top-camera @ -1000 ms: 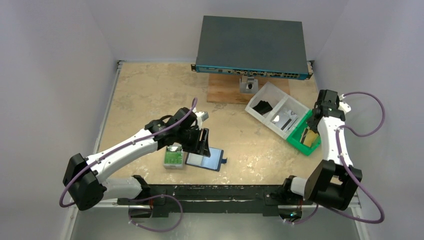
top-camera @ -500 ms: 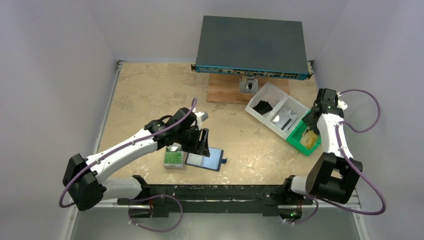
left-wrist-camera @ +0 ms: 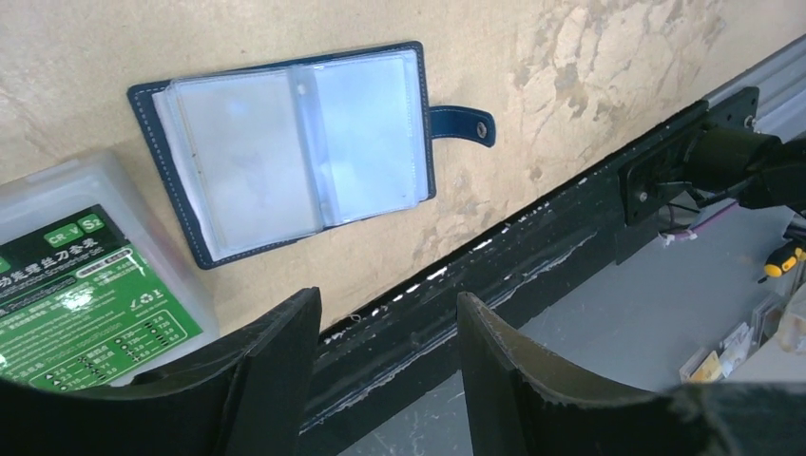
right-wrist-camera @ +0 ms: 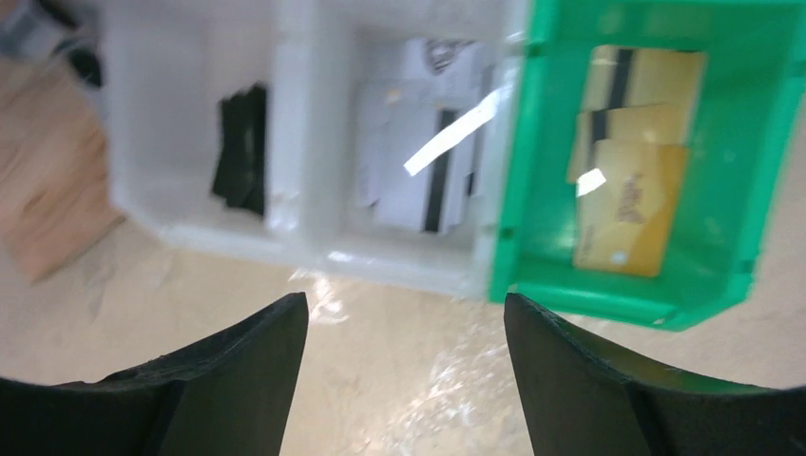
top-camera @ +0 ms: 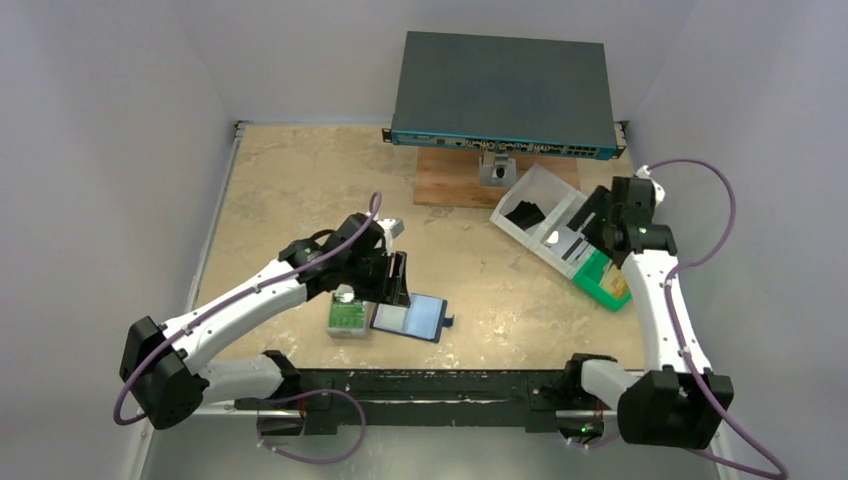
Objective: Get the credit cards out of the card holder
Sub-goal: Remove the credit card from the card holder.
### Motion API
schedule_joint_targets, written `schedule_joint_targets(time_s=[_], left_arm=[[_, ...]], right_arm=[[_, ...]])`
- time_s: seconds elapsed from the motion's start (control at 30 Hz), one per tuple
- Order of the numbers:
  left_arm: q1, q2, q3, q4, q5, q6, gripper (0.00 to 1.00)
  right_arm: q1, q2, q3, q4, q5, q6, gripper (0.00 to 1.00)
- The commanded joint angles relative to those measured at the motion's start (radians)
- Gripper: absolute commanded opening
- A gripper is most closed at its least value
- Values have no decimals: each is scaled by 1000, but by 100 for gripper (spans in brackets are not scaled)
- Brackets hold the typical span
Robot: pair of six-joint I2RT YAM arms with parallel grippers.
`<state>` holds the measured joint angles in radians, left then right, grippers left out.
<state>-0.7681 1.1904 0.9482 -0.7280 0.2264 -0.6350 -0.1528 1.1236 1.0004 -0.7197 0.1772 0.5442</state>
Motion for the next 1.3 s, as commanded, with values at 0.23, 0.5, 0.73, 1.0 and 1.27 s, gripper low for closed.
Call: schedule_joint_targets(time_s=[0.23, 0.5, 0.73, 1.0, 1.27], left_arm=[[13, -3, -100, 16, -104, -53, 54], [-1, 77, -166, 115, -124, -107, 53], [-7, 203, -167, 204, -169, -125, 53], [-29, 293, -204, 276, -181, -153, 53], [-144, 349, -187, 332, -156, -298, 48]], right_arm=[[421, -132, -136, 63, -74, 209, 76], [639, -110, -219, 164, -88, 280, 76], [746, -68, -250, 220, -89, 302, 75], [761, -69, -290, 252, -94, 286, 76], [760, -40, -276, 267, -112, 247, 76]])
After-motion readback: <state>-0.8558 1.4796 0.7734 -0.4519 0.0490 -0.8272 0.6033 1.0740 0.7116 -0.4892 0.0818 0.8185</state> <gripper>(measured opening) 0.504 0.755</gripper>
